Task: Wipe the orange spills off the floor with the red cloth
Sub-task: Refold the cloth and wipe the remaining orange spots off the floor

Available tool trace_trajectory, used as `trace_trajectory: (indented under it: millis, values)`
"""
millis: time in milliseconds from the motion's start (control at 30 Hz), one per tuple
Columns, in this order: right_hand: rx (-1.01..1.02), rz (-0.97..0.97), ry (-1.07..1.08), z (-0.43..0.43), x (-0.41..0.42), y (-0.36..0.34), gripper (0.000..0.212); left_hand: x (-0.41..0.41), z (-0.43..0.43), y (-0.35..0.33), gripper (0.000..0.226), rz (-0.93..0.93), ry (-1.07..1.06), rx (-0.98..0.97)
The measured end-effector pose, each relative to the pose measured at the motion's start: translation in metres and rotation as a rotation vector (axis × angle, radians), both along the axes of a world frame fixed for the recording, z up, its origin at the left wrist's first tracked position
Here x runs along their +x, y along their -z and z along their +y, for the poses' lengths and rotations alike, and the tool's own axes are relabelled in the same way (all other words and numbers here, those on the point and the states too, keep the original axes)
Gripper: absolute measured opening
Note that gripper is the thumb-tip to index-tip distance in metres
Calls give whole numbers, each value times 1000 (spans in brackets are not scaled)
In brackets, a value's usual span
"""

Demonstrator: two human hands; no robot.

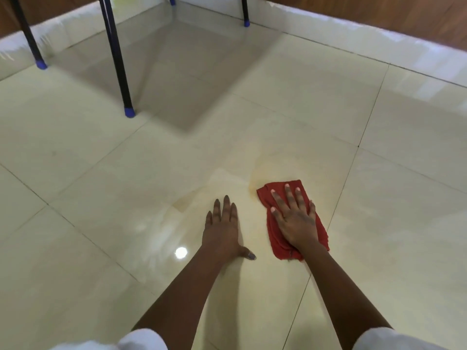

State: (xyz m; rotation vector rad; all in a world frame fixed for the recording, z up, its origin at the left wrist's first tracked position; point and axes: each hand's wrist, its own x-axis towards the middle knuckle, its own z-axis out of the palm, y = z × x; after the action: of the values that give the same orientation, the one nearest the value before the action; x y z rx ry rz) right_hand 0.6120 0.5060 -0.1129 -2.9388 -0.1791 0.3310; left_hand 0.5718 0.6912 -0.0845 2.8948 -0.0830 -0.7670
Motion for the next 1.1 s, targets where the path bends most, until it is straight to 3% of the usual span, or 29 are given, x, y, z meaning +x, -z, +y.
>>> trace_trajectory:
  millis: [267, 433, 533, 600, 667, 767, 833, 900, 967, 1033, 1100]
  values:
    - [30, 70, 322, -8, 88, -2, 53, 9, -2, 10, 140, 51, 0, 14]
    - [7, 66, -129, 61, 64, -4, 53, 8, 2, 7, 137, 60, 20, -1]
    - [32, -8, -319, 26, 3, -2, 54, 10, 2, 8, 137, 54, 23, 10]
    - [-26, -62, -202, -14, 8, 2, 55, 10, 0, 8, 138, 52, 14, 19]
    - [-51, -40, 52, -35, 49, 2, 54, 9, -1, 8, 138, 58, 15, 18]
    - [4, 52, 261, -8, 116, -4, 53, 8, 0, 11, 139, 43, 19, 9]
    - [-5, 60, 103, 35, 124, -5, 54, 8, 1, 10, 139, 44, 26, 11]
    - [-25, 60, -192, 67, 100, -4, 53, 9, 2, 10, 138, 47, 19, 3]
    - [0, 20, -408, 55, 75, -1, 52, 8, 2, 9, 136, 47, 20, -1]
    - [6, -15, -403, 15, 79, -1, 59, 8, 2, 9, 137, 52, 16, 7]
    - [-22, -15, -143, -18, 101, 2, 55, 8, 1, 10, 137, 63, 12, 18]
